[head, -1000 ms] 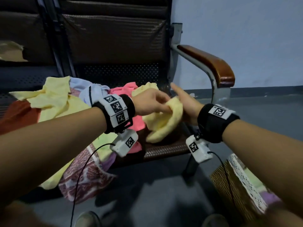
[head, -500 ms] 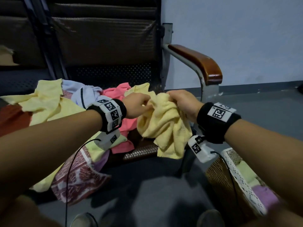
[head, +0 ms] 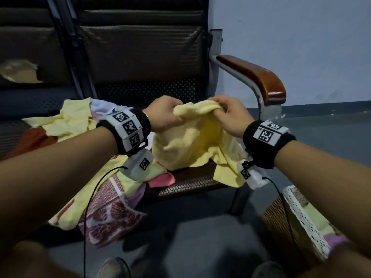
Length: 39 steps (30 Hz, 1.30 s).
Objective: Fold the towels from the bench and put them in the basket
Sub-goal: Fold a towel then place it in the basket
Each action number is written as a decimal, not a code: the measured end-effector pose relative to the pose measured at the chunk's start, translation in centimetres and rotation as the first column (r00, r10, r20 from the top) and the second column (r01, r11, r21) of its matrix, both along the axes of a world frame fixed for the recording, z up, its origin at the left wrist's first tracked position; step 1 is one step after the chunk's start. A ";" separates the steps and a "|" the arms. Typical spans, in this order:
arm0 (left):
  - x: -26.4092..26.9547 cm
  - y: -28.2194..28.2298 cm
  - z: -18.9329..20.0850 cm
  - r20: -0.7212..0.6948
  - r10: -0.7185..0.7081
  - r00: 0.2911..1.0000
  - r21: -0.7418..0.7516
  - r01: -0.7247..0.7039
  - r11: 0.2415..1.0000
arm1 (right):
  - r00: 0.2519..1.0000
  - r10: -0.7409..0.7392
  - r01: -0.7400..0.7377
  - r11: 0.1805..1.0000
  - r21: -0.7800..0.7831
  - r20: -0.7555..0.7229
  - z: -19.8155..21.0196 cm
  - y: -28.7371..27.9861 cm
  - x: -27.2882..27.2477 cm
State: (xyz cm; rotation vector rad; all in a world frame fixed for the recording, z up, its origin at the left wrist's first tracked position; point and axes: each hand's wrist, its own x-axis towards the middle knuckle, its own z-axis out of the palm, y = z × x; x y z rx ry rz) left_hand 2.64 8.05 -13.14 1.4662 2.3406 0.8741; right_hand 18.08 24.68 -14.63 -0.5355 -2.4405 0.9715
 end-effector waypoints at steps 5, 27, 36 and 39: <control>1.0 -0.7 -1.2 0.561 -0.058 0.825 0.121 -0.013 0.993 | 0.983 0.184 -0.185 0.979 -0.080 -0.022 0.8 -1.7 -0.7; 0.2 -0.4 -1.9 0.195 0.089 0.977 0.088 -0.108 0.990 | 0.977 -0.023 -0.008 0.990 0.144 0.212 0.1 -1.3 -0.2; -1.4 -0.6 0.3 -0.308 0.142 0.941 -0.222 -0.216 0.951 | 0.937 -0.345 0.348 0.933 0.096 -0.043 2.2 0.7 -0.4; -1.8 -0.6 1.9 0.024 0.396 0.918 -0.137 -0.390 0.911 | 0.990 -0.135 0.137 0.989 0.061 -0.030 2.5 -0.4 -0.5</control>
